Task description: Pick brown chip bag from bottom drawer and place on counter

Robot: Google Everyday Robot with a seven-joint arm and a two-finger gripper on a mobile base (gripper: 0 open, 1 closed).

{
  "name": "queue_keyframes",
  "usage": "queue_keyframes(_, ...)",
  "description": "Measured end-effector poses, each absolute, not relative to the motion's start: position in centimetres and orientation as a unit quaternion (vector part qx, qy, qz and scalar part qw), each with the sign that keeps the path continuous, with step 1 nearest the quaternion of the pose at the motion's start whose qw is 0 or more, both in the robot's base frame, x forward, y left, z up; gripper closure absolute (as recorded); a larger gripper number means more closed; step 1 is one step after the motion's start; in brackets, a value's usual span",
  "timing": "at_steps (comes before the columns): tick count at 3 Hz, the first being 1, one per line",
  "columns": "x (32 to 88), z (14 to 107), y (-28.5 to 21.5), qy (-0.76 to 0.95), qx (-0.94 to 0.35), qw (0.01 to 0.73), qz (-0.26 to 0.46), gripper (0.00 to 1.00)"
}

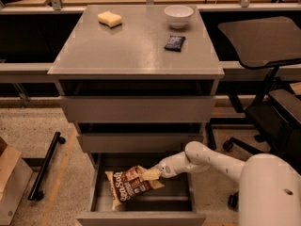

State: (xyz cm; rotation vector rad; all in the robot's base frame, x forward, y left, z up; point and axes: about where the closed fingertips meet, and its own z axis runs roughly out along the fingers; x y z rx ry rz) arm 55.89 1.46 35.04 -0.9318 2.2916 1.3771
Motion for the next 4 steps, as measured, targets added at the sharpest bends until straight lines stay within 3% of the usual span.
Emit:
queue_keyframes(2,52.6,47.0,-0.3,0.772,-0.370,0.170,0.488,1.00)
queue_keyframes(4,53.0,59.5,-2.7,0.746,-0.423,0.212,0.468,1.00)
